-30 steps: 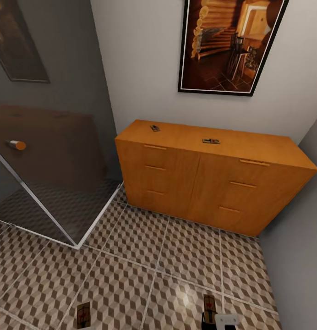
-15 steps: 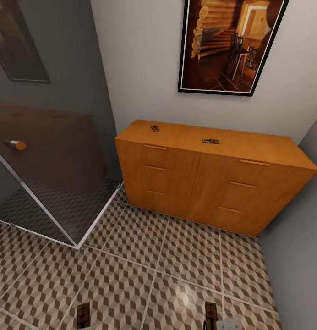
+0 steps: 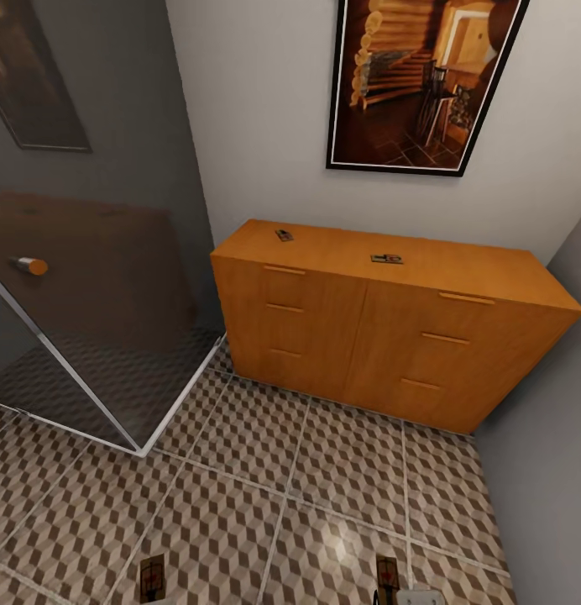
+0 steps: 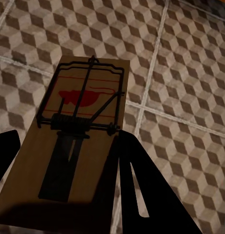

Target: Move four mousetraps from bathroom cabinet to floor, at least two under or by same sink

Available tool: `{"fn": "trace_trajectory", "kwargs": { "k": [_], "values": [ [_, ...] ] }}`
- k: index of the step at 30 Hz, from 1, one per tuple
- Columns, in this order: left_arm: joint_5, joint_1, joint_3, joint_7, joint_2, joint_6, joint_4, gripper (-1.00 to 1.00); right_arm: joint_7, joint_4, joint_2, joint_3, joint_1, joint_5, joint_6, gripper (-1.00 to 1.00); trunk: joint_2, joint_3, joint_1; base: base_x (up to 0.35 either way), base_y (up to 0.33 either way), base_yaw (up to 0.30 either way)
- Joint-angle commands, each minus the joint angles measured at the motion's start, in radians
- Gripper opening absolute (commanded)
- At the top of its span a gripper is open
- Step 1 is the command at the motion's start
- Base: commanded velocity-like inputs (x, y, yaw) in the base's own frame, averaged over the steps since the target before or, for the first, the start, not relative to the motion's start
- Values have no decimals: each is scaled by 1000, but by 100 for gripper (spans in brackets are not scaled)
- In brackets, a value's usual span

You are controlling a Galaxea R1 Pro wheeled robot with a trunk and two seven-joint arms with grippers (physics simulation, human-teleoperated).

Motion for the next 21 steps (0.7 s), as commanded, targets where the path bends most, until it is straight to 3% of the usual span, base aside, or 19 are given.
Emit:
{"fn": "trace_trajectory", "kwargs": {
  "k": [1, 21],
  "values": [
    [0, -1, -8, 8, -1, -4, 3, -100, -5, 1, 0, 3, -1, 6, -1, -100, 0, -1, 0, 0, 0, 0],
    [0, -1, -8, 8, -1, -4, 3, -100, -5, 1, 0, 3, -1, 6, -1, -100, 0, -1, 0, 0, 0, 0]
  ]
}}
